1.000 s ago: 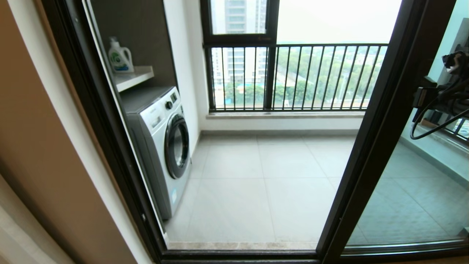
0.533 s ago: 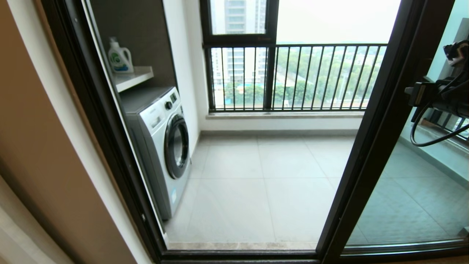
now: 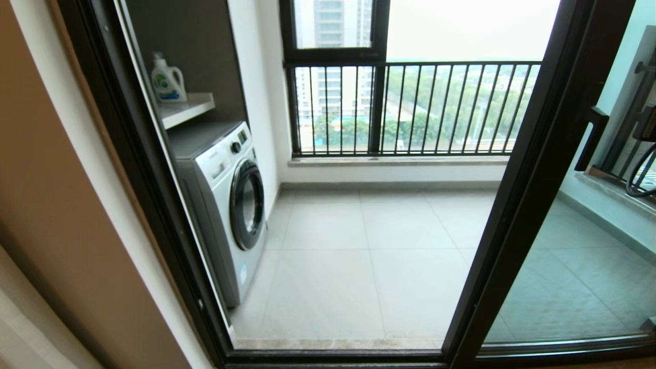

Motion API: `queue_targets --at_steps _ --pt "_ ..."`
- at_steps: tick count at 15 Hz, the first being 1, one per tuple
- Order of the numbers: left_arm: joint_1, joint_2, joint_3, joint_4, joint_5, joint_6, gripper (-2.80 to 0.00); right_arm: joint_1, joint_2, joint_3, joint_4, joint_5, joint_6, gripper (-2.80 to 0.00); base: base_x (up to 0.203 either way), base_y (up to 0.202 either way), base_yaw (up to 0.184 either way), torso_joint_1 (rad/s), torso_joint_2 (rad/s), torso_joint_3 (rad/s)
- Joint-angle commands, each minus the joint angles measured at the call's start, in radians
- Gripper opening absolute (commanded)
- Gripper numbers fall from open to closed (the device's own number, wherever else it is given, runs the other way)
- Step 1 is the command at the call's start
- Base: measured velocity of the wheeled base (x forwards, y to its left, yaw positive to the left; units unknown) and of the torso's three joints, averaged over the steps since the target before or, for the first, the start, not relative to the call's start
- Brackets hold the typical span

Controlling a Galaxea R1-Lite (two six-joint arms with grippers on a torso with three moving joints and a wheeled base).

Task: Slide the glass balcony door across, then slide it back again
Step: Close the slid door

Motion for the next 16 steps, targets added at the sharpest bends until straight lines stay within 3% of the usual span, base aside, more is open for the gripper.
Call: queue_targets --at_steps 1,9,16 --pt "0.0 0.002 0.0 0.0 0.0 0.0 -2.8 -0.076 0.068 -0.025 -0.003 0.01 -0.002 -2.8 0.0 0.0 0.0 0.0 0.0 0.0" --pt "0.0 0.002 0.0 0.0 0.0 0.0 -2.8 -0.089 0.268 -0.21 -0.005 0.017 -0.004 -2.8 0.0 0.0 0.0 0.0 0.0 0.0" --pt "0.0 0.002 0.0 0.0 0.0 0.0 -2.8 0.031 0.312 -0.264 -0.006 -0.063 -0.007 -2.8 0.0 0.0 0.0 0.0 0.0 0.0"
